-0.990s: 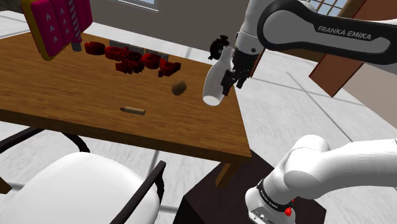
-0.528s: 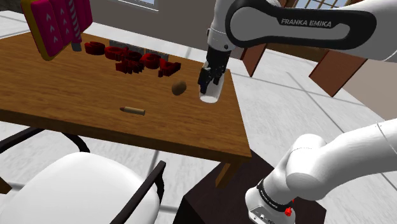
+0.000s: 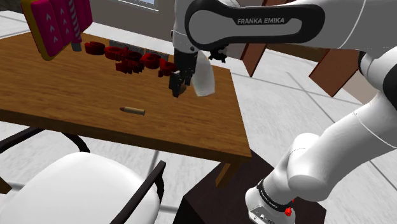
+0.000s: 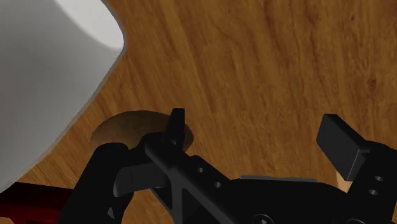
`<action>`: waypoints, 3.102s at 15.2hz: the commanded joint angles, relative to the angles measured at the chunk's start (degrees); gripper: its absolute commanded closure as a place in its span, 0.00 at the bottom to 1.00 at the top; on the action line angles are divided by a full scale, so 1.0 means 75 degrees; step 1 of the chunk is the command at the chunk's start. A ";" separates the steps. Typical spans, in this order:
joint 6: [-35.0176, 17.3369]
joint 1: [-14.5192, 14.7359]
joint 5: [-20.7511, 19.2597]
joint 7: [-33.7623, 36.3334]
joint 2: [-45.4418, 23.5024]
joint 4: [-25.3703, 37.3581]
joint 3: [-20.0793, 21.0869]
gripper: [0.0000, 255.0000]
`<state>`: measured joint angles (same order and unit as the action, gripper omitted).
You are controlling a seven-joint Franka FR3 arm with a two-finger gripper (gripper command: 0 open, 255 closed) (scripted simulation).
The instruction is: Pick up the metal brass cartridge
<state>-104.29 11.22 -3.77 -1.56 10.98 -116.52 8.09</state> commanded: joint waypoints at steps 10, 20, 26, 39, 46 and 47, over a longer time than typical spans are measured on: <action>0.0087 0.0773 -0.0514 -0.0463 -0.2615 0.2500 0.0784 0.00; -0.0471 0.1004 -0.0755 -0.0484 -0.3348 0.2601 0.0924 0.00; -0.0523 0.1008 -0.0762 -0.0469 -0.3365 0.2564 0.0925 1.00; 0.0149 0.1014 -0.0704 -0.0562 -0.3251 0.3132 0.0942 1.00; 0.0854 0.1039 -0.0679 -0.0634 -0.3228 0.3819 0.0957 1.00; 0.0958 0.1045 -0.0678 -0.0643 -0.3233 0.3927 0.0959 1.00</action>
<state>-98.02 18.98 -8.85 -6.34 -13.17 -88.04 15.25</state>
